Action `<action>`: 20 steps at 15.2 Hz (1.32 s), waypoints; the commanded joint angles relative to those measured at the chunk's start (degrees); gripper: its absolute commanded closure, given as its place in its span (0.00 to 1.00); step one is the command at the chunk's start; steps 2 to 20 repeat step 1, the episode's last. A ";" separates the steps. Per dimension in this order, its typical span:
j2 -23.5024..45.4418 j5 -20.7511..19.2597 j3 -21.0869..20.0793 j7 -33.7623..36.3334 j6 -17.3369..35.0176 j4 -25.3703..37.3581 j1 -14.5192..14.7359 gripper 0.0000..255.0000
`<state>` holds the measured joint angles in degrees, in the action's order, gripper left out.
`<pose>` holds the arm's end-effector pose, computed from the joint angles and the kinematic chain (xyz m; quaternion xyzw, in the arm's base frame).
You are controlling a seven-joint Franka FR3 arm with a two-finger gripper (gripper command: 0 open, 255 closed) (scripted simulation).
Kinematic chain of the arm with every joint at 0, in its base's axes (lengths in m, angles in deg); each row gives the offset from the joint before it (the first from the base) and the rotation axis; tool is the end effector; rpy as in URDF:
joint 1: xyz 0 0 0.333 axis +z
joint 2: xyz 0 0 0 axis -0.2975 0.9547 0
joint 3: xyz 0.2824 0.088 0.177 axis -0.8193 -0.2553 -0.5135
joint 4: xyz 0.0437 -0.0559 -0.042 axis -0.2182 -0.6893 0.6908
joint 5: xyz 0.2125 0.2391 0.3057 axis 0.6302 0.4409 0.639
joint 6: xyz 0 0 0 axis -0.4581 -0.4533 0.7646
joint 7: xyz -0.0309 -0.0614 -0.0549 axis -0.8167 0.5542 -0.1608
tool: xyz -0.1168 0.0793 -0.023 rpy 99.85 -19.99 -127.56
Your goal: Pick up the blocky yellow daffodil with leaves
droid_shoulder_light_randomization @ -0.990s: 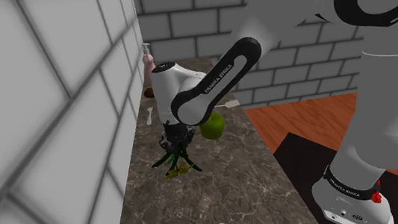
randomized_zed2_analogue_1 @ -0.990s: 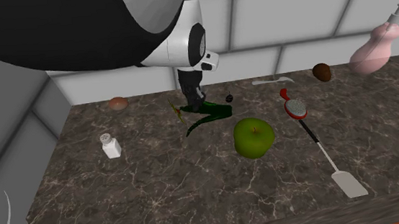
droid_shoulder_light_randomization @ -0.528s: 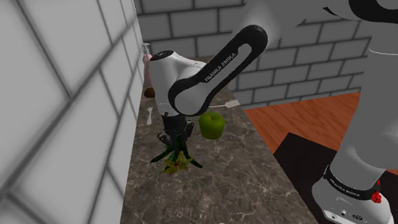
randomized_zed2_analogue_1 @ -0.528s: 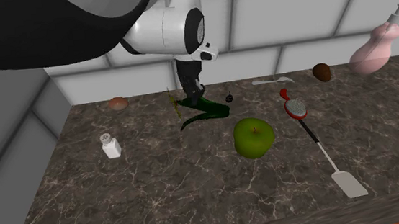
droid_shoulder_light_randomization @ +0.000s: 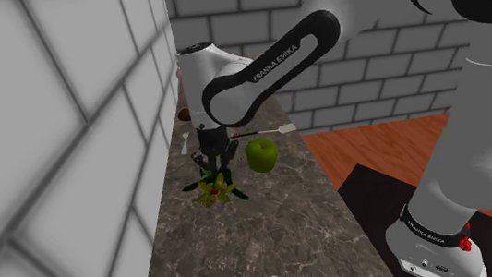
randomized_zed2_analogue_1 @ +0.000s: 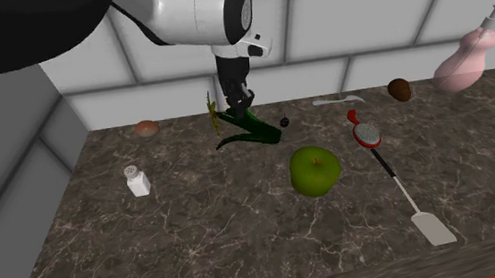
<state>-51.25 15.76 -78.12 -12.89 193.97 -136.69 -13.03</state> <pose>0.5349 0.2867 0.3242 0.9907 -0.1354 -0.0070 0.0057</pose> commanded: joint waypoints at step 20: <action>-0.25 0.14 -0.02 -0.12 -0.39 0.17 -0.04 1.00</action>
